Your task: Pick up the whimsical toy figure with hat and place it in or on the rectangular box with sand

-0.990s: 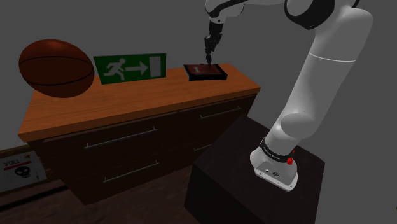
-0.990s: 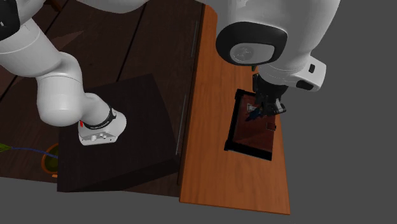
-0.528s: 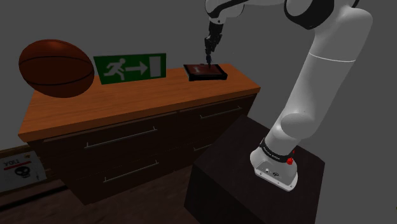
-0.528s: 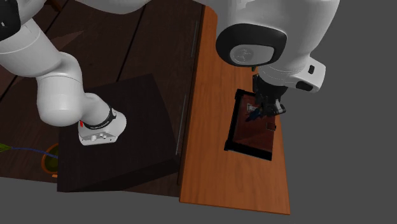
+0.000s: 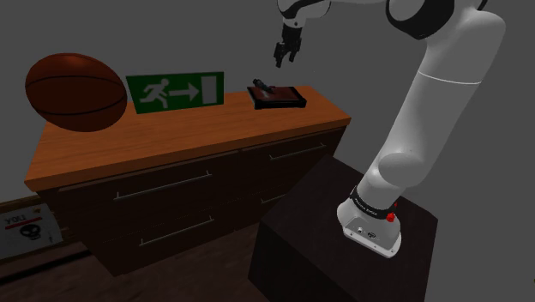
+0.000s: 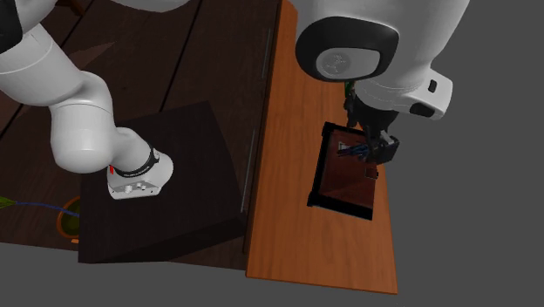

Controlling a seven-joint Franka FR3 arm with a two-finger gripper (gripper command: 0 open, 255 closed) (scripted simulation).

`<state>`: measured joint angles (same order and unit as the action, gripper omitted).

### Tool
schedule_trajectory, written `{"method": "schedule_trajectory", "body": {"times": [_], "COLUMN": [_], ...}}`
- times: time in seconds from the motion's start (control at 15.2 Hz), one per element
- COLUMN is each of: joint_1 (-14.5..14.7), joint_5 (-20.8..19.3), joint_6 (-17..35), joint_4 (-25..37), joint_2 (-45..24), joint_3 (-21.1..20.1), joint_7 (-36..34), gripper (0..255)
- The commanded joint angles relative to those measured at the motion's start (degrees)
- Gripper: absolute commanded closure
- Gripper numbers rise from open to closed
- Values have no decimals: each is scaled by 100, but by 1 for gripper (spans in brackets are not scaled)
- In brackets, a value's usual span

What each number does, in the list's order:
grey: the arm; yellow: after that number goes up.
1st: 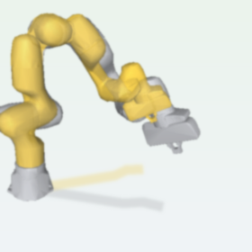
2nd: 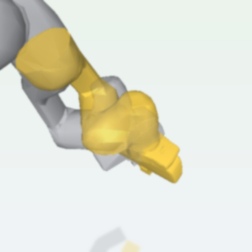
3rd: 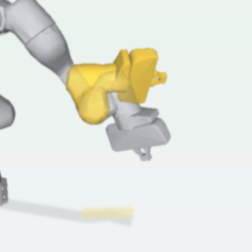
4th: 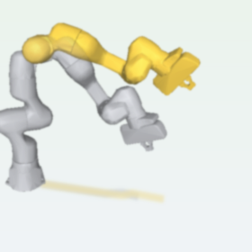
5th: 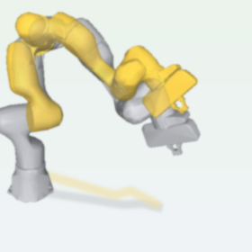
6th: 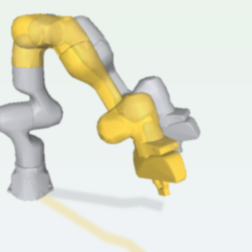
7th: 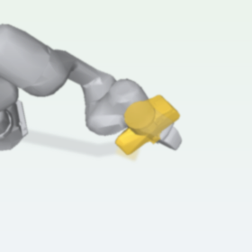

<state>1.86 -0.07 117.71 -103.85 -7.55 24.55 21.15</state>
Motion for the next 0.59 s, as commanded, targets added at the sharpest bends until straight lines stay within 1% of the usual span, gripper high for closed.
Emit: {"method": "schedule_trajectory", "body": {"times": [0.0,0.07,0.53], "joint_1": [16,25,25], "joint_5": [-48,-68,-68], "joint_6": [-300,-440,-440], "joint_4": [198,299,299], "joint_2": [106,148,148], "joint_3": [2,0,0], "joint_7": [-25,-38,-38], "gripper": [0,0,0]}}
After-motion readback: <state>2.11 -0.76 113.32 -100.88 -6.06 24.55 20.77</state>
